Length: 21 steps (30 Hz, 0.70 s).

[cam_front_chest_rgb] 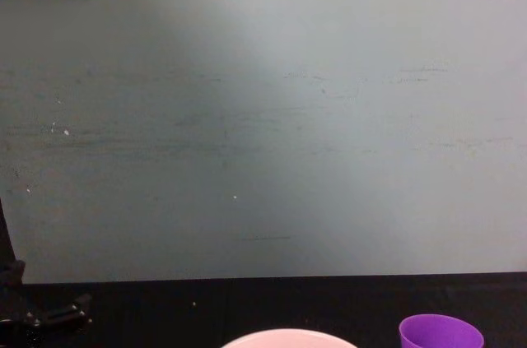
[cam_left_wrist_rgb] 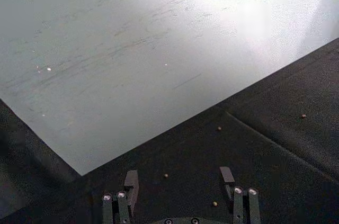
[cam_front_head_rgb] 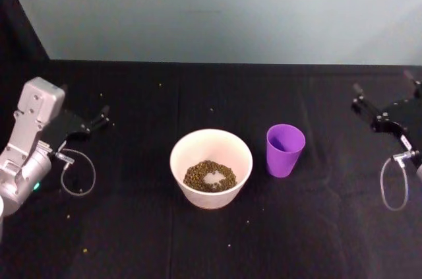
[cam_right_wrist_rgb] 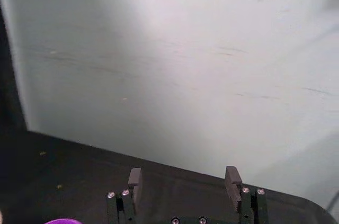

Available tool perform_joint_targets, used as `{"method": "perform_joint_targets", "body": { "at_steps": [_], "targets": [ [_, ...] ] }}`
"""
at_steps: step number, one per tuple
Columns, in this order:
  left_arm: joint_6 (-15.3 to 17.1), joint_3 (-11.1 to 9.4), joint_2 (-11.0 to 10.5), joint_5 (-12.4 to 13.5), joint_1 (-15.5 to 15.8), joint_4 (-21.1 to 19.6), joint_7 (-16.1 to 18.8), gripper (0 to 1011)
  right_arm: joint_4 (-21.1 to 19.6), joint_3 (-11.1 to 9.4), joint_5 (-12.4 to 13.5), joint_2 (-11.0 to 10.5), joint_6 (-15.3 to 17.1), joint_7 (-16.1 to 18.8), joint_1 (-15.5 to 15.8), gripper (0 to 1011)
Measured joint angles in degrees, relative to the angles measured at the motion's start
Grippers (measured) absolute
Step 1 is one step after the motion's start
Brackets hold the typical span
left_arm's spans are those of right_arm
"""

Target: Pick up the cup and pour the mung beans from the cup into the bowl.

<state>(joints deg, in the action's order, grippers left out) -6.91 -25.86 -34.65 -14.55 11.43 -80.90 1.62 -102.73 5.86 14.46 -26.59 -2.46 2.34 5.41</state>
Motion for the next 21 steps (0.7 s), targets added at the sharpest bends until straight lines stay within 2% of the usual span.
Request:
{"method": "perform_joint_targets", "body": {
  "at_steps": [2, 9, 21],
  "targets": [
    [0.00, 0.00, 0.00, 0.00, 0.00, 0.00, 0.00, 1000, 0.21, -0.73, -0.37, 1.11, 0.20, -1.11, 0.20, 1003],
    [0.00, 0.00, 0.00, 0.00, 0.00, 0.00, 0.00, 1000, 2.57, -1.21, -0.37, 2.49, 0.56, -0.89, -0.43, 1003],
    [0.00, 0.00, 0.00, 0.00, 0.00, 0.00, 0.00, 1000, 2.50, -1.18, -0.32, 2.41, 0.56, -0.71, -0.47, 1003]
  ]
}}
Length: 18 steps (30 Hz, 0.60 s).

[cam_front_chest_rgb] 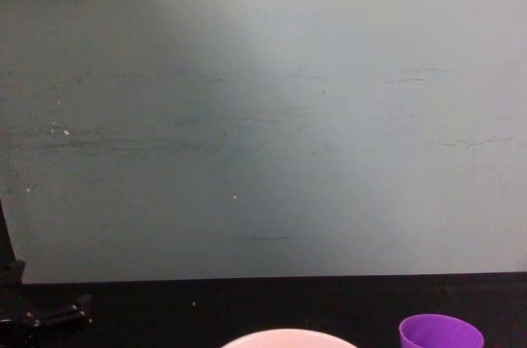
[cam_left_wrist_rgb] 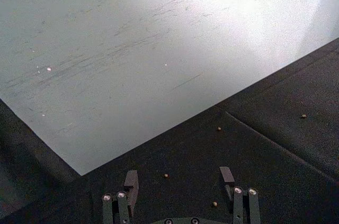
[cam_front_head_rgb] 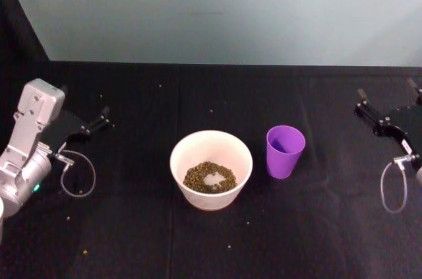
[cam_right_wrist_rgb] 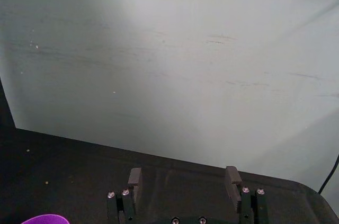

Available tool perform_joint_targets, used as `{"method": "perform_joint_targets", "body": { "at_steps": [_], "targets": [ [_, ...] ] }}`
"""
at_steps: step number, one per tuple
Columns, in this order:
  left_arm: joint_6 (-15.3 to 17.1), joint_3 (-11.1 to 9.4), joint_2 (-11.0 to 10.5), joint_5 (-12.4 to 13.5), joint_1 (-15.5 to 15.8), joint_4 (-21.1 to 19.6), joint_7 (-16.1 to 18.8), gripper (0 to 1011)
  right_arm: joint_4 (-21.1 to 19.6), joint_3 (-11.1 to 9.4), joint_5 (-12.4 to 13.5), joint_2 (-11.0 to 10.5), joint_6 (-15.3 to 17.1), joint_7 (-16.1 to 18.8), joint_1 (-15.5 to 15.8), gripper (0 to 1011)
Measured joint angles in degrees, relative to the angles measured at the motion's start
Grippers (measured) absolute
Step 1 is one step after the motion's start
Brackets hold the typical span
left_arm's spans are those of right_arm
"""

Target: Pick up the cup and pour the mung beans from the cup into the bowl.

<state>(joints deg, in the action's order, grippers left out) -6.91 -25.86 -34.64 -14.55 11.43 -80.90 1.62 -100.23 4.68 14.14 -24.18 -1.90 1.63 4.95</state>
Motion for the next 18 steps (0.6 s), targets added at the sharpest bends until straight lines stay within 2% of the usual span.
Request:
{"method": "perform_joint_targets", "body": {
  "at_steps": [18],
  "targets": [
    [0.00, 0.00, 0.00, 0.00, 0.00, 0.00, 0.00, 1000, -0.23, 0.09, 0.03, -0.13, -0.10, 0.02, 0.07, 1003]
  ]
}}
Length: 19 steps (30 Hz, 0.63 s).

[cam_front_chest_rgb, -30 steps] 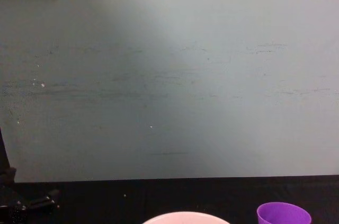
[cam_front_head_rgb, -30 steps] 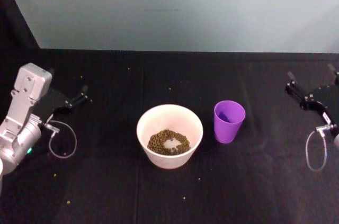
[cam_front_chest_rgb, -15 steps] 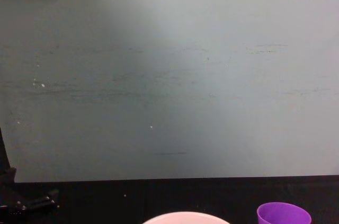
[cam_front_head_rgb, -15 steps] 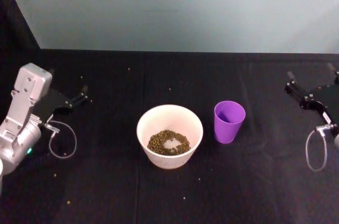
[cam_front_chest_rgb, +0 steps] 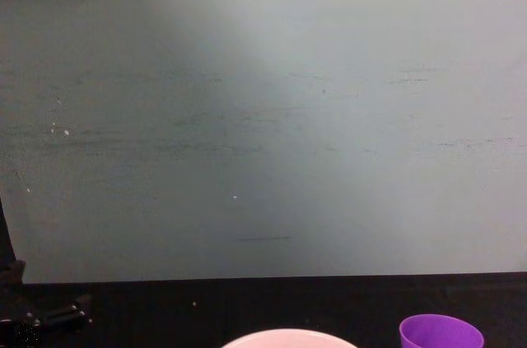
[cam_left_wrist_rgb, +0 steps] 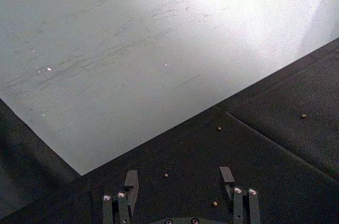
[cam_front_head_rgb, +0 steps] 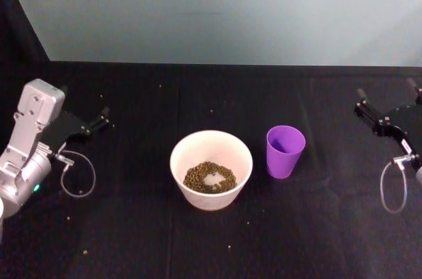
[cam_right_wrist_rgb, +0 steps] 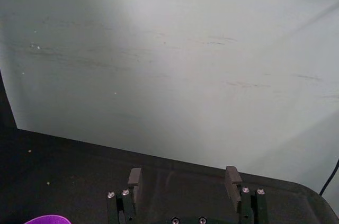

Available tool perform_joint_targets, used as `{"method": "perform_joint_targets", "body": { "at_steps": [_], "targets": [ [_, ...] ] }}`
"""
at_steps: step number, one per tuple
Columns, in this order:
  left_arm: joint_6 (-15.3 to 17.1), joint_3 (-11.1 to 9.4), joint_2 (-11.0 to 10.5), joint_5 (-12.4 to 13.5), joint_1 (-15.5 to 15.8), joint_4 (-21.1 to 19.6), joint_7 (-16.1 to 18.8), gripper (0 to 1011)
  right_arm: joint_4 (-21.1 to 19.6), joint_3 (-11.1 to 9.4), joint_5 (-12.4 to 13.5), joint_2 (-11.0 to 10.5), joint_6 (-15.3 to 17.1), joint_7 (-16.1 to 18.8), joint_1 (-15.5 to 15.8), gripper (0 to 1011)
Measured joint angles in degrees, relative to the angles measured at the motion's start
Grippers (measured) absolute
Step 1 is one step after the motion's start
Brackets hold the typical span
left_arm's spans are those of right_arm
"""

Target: Pick up the cup and pour the mung beans from the cup into the bowl.

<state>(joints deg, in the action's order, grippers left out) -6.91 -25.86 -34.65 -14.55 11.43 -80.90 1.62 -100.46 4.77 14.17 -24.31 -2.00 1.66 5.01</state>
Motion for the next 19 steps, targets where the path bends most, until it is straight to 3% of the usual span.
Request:
{"method": "perform_joint_targets", "body": {
  "at_steps": [19],
  "targets": [
    [0.00, 0.00, 0.00, 0.00, 0.00, 0.00, 0.00, 1000, -0.07, 0.00, 0.00, -0.04, 0.00, 0.00, 0.00, 1002]
  ]
}}
